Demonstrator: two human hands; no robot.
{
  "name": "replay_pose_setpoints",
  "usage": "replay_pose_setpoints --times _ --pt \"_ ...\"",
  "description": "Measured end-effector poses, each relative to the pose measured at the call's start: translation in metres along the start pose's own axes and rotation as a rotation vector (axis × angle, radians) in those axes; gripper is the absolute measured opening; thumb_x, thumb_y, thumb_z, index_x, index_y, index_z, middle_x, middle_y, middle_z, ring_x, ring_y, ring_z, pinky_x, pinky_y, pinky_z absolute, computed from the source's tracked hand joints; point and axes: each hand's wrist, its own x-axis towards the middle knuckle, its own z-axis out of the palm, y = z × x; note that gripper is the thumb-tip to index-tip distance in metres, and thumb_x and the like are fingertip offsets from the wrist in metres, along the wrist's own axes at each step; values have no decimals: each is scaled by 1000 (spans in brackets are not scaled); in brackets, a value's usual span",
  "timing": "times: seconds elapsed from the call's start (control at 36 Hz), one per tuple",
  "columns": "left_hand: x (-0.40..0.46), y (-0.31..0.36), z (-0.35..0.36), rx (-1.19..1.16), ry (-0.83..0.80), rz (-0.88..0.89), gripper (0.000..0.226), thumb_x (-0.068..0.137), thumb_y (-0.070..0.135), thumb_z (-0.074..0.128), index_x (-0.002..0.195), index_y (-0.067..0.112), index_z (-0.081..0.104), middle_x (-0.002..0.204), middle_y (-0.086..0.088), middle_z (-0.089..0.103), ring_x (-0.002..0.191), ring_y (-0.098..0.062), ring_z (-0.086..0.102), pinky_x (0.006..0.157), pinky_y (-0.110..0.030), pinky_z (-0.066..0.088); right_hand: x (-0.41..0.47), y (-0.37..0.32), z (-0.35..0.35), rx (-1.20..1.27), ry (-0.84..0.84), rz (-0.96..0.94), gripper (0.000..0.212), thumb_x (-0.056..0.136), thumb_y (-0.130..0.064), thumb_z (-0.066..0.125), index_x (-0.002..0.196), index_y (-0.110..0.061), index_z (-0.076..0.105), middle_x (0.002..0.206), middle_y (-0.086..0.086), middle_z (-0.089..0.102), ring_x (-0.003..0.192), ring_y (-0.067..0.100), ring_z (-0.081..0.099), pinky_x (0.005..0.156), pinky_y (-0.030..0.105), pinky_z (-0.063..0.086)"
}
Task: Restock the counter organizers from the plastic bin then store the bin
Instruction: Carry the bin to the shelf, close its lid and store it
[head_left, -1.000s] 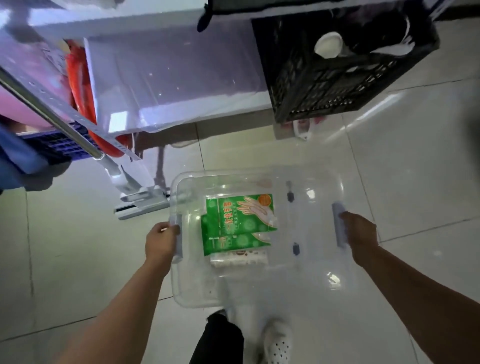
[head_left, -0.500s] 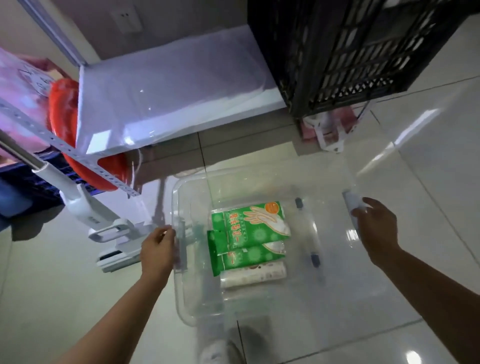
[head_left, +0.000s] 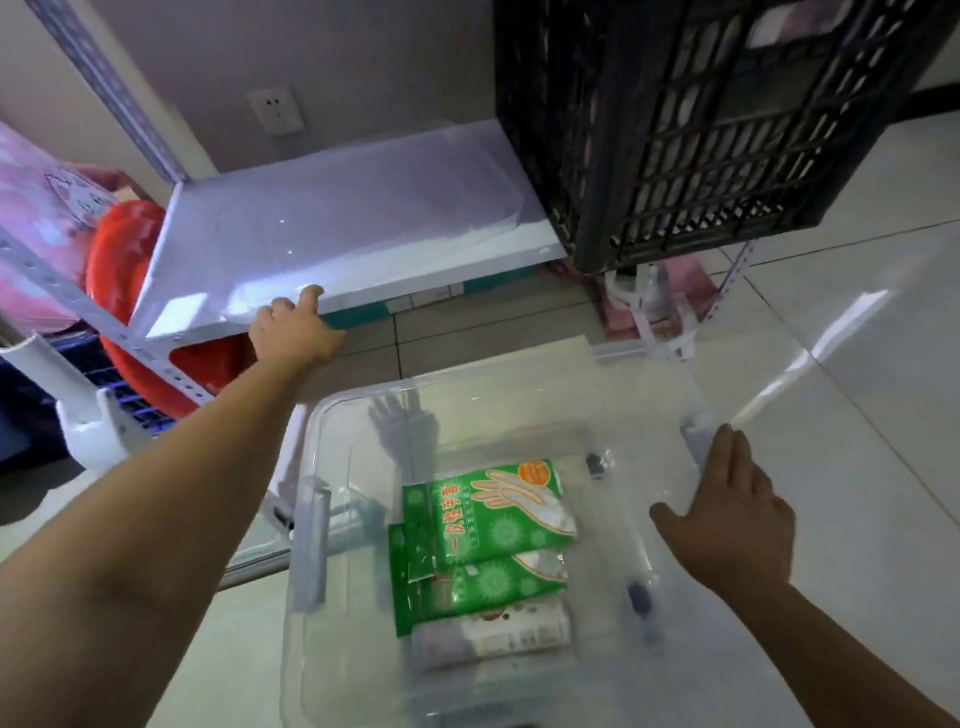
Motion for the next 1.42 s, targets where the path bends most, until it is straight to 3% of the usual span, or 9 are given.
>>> replay_pose_setpoints --times 0.14,0.25,0.42,0.61,0.78,1.0,1.14,1.22,1.42 --pt "30 11 -6 123 204 -12 56 89 33 59 138 14 41 132 -23 45 125 -42 39 103 -49 32 2 -1 7 -49 24 -1 113 74 -55 65 155 -9 1 163 14 16 142 35 33 100 52 42" --pt "48 -1 2 225 8 -21 83 88 34 63 155 27 14 165 -11 11 151 -38 5 120 -54 8 2 2 9 -84 28 -2 112 75 -60 60 154 -10 -1 164 13 15 143 33 32 101 51 43" --pt "52 3 7 222 10 -56 56 82 16 64 133 16 39 135 -14 49 129 -38 41 110 -55 30 8 3 16 -107 45 -1 118 69 -69 51 152 -12 -12 164 11 11 145 29 28 103 48 42" --pt "11 11 15 207 164 38 42 85 -5 47 121 14 52 122 -19 51 119 -39 42 106 -64 30 8 -1 13 -110 16 13 121 70 -74 51 152 -11 -12 164 11 10 145 30 27 105 48 40" --pt "-79 36 7 96 247 144 54 79 0 55 128 23 55 118 -10 63 117 -34 49 98 -51 36 15 9 -3 25 -176 -18 123 75 -68 59 152 -15 -19 166 9 3 147 31 22 112 51 30" --pt "-173 26 -88 -5 356 112 40 69 -6 57 101 19 53 95 -6 59 95 -33 52 74 -38 31 33 10 -39 375 -442 15 110 82 -44 74 158 -16 -1 166 11 10 150 37 12 119 52 19" --pt "-208 5 -157 7 465 179 31 75 3 69 98 19 56 94 -3 61 97 -32 52 78 -38 28 13 -3 -58 123 -464 6 91 87 -62 51 157 -22 9 166 6 7 151 34 5 119 54 14" --pt "-229 -1 -192 41 492 310 32 74 2 70 101 15 61 95 -7 63 96 -35 53 79 -39 30 -6 -18 -81 -23 -405 -73 97 86 -69 48 157 -24 0 167 5 -5 152 32 -2 117 57 12" --pt "-254 -6 -259 119 735 537 43 80 21 80 121 13 68 111 -11 72 104 -38 62 100 -53 35 -10 -50 -140 1056 -115 -160 107 81 -42 78 157 -31 3 165 2 12 148 24 22 118 50 26"
